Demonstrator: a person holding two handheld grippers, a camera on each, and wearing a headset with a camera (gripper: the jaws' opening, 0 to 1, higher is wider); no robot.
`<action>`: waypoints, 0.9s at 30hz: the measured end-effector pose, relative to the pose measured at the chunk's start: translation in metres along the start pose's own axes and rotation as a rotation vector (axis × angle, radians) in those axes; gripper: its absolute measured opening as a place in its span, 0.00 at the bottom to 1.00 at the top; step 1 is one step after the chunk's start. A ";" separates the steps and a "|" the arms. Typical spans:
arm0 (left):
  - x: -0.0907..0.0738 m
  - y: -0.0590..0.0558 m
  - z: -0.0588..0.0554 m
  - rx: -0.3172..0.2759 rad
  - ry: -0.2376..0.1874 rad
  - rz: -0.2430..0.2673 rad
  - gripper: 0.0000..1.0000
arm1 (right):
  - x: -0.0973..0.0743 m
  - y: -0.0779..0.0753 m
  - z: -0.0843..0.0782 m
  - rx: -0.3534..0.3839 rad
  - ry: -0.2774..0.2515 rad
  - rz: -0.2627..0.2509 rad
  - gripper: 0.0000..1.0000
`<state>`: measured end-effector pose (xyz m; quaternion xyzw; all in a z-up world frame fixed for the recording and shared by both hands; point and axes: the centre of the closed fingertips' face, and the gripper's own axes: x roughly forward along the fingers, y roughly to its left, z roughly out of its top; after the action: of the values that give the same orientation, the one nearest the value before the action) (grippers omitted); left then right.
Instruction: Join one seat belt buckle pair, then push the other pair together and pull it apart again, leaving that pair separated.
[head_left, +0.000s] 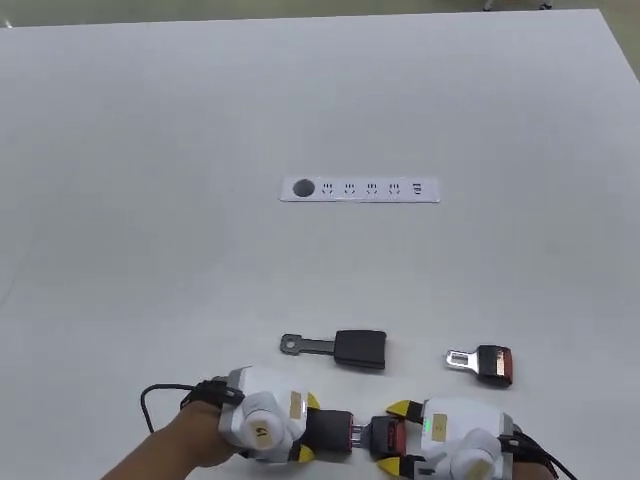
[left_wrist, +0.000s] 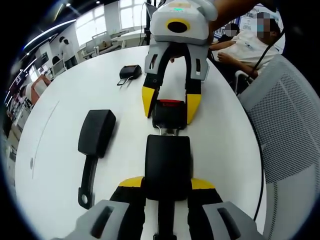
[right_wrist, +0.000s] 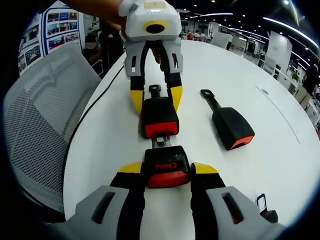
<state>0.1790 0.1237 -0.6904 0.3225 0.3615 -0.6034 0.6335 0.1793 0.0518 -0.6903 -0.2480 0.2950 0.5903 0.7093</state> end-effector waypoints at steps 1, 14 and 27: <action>0.000 0.000 0.000 0.002 0.000 -0.002 0.32 | 0.001 0.001 0.000 0.004 0.000 0.000 0.33; -0.001 -0.002 0.001 -0.002 -0.006 -0.010 0.32 | 0.014 0.004 0.012 0.013 -0.021 -0.004 0.32; 0.000 -0.001 0.003 -0.014 -0.010 -0.008 0.32 | 0.010 0.008 0.014 0.006 -0.022 0.001 0.32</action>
<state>0.1785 0.1216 -0.6889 0.3137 0.3637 -0.6050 0.6351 0.1742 0.0697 -0.6872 -0.2391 0.2893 0.5924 0.7128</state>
